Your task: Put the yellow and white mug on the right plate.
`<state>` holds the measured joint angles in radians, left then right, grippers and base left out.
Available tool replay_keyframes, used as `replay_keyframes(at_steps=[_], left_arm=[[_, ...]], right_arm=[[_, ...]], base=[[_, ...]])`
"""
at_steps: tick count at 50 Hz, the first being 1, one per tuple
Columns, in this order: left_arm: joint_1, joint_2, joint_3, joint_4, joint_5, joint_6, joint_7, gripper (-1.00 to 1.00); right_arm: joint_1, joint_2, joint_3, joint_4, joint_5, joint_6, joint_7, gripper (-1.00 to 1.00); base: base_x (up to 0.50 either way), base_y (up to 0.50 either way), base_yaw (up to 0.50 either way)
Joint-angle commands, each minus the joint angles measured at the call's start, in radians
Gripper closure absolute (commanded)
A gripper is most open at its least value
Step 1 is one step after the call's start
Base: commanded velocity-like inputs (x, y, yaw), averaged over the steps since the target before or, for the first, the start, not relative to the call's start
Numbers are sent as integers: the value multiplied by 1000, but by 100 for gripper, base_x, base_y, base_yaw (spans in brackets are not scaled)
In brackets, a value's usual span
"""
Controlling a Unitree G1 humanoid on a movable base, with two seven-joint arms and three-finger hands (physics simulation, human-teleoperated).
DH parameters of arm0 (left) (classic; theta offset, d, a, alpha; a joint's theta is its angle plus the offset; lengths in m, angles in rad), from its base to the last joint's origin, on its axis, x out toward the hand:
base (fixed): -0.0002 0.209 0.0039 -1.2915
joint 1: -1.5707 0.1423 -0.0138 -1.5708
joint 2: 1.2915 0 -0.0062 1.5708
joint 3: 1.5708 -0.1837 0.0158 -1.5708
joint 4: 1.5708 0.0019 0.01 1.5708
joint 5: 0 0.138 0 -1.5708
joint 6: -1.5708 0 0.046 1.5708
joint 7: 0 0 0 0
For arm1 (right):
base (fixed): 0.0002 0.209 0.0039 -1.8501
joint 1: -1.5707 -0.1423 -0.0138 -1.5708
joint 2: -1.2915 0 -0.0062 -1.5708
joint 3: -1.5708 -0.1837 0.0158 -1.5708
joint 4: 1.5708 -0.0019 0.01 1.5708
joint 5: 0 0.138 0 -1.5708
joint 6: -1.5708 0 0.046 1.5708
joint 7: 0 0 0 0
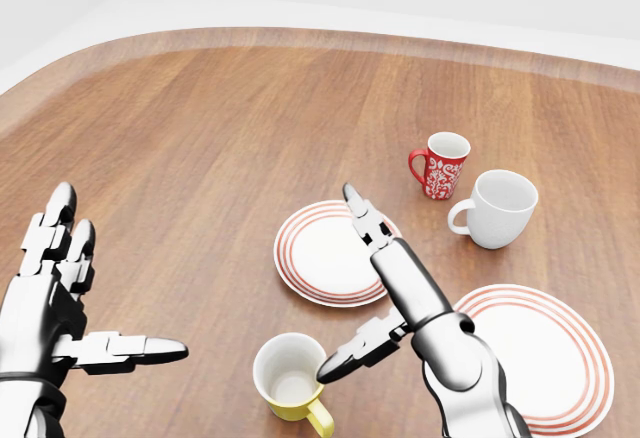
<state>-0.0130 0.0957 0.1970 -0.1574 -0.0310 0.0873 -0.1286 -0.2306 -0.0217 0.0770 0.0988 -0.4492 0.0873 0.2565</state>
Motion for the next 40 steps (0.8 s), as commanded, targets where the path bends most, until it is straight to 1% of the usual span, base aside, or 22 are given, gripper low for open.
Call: replay_keyframes(at_steps=[1, 6, 24, 32, 40], left_arm=[[0, 3, 6, -5, -3, 0, -2, -100], [-3, 5, 8, 0, -4, 0, -3, -100], [-2, 7, 15, -7, -10, 0, -5, -100], [-4, 9, 21, -8, -12, 0, -6, -100], [3, 6, 16, -25, -11, 0, -7, -100]], right_arm=[[-7, 13, 17, 55, -28, 0, 15, -100], [-21, 16, 20, 87, -42, 0, 3, -100], [13, 43, 65, 88, -134, 0, -17, -100], [40, 58, 90, 116, -163, 0, -46, -100], [20, 67, 89, 174, -170, 0, -76, -100]], base=[[0, 0, 0], [0, 0, 0], [0, 0, 0], [0, 0, 0], [0, 0, 0]])
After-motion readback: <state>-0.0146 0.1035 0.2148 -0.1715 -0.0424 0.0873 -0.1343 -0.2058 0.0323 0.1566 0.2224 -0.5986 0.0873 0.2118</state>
